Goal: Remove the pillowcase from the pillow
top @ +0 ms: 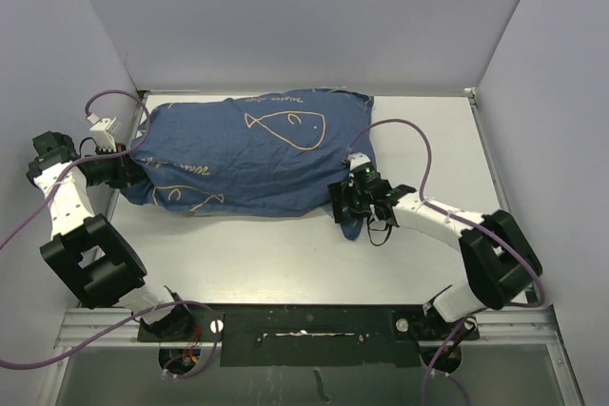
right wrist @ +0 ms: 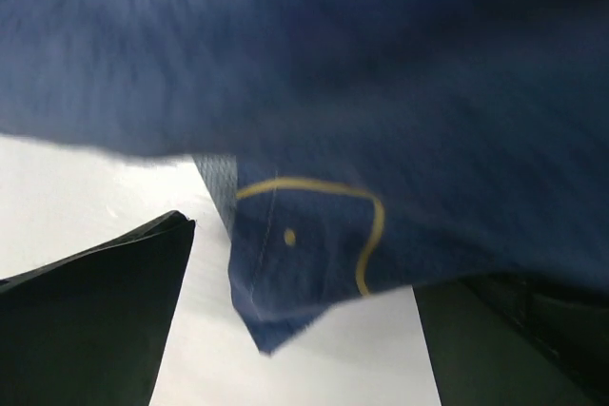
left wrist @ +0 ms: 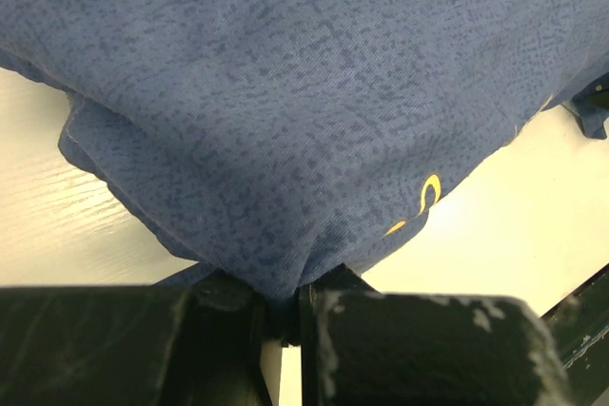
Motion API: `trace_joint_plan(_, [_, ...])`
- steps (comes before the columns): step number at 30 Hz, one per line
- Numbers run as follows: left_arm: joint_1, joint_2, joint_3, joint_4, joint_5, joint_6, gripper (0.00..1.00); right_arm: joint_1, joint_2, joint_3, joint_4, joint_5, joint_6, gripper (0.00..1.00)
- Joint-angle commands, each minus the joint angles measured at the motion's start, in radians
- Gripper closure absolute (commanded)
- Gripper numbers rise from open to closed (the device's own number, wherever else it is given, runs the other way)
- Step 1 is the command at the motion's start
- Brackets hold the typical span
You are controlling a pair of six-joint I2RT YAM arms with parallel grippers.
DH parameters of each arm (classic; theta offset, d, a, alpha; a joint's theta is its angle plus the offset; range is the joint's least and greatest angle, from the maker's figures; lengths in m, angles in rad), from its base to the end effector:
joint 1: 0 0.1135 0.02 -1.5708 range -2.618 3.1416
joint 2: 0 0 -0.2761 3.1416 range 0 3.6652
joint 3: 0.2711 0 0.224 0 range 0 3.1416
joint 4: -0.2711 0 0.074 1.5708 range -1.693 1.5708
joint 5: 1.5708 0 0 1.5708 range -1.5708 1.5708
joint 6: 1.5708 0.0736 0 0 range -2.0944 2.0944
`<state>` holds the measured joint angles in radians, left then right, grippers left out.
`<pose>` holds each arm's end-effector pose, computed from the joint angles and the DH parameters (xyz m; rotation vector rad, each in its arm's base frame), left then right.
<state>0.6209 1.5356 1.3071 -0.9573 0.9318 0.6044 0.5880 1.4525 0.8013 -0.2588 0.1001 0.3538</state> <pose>0.2608 0.1139 0.2897 0.1997 2.2269 -0.6660 0.2419 0.1524 0.1883 -0.2489 2.4830 0.2769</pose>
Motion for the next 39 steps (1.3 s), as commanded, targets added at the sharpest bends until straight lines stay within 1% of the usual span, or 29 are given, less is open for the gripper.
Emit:
trace_joint_plan(1, [-0.003,0.004,0.052,0.044,0.04,-0.007,1.0,0.005,0.105,0.078,0.172,-0.034,-0.034,0.08])
trace_joint_plan(3, [-0.002,0.01,0.056,0.042,0.038,-0.006,1.0,0.01,0.151,0.105,0.162,-0.014,-0.028,0.22])
trace_joint_plan(6, [-0.002,0.018,0.074,0.028,0.038,-0.006,1.0,0.039,0.149,0.114,0.142,0.036,-0.027,0.51])
trace_joint_plan(8, [-0.001,0.021,0.089,0.02,0.043,-0.008,1.0,0.069,0.087,0.091,0.146,0.081,-0.036,0.69])
trace_joint_plan(9, [-0.002,0.021,0.096,0.02,0.044,-0.011,1.0,0.084,0.048,0.078,0.142,0.105,-0.04,0.81])
trace_joint_plan(10, [-0.002,0.021,0.101,0.019,0.048,-0.017,1.0,0.097,0.004,0.067,0.131,0.134,-0.041,0.95])
trace_joint_plan(11, [-0.002,0.019,0.104,0.018,0.054,-0.023,1.0,0.107,-0.042,0.058,0.113,0.158,-0.04,1.0])
trace_joint_plan(16, [-0.001,-0.014,0.101,-0.006,0.085,-0.029,1.0,0.141,-0.307,0.01,0.004,0.229,-0.033,1.0])
trace_joint_plan(20, [0.004,-0.064,0.088,-0.051,0.101,-0.005,1.0,0.171,-0.514,0.002,-0.159,0.287,-0.005,1.0])
trace_joint_plan(23, [0.024,-0.106,0.113,-0.109,0.138,0.012,1.0,0.21,-0.665,0.033,-0.299,0.334,0.034,1.0])
trace_joint_plan(26, [0.054,-0.132,0.194,-0.181,0.206,0.012,1.0,0.254,-0.762,0.108,-0.41,0.353,0.067,1.0])
trace_joint_plan(29, [0.102,-0.15,0.314,-0.213,0.289,-0.042,1.0,0.269,-0.797,0.228,-0.478,0.339,0.074,1.0])
trace_joint_plan(33, [0.134,-0.175,0.494,-0.177,0.349,-0.153,1.0,0.269,-0.749,0.452,-0.54,0.315,0.047,1.0])
trace_joint_plan(35, [0.138,-0.196,0.569,-0.118,0.359,-0.223,1.0,0.268,-0.711,0.577,-0.552,0.299,0.028,1.0])
trace_joint_plan(36, [0.138,-0.21,0.592,-0.08,0.36,-0.255,1.0,0.268,-0.69,0.608,-0.557,0.295,0.022,1.0])
trace_joint_plan(39, [0.138,-0.24,0.631,0.061,0.367,-0.399,1.0,0.268,-0.631,0.75,-0.564,0.327,0.014,1.0])
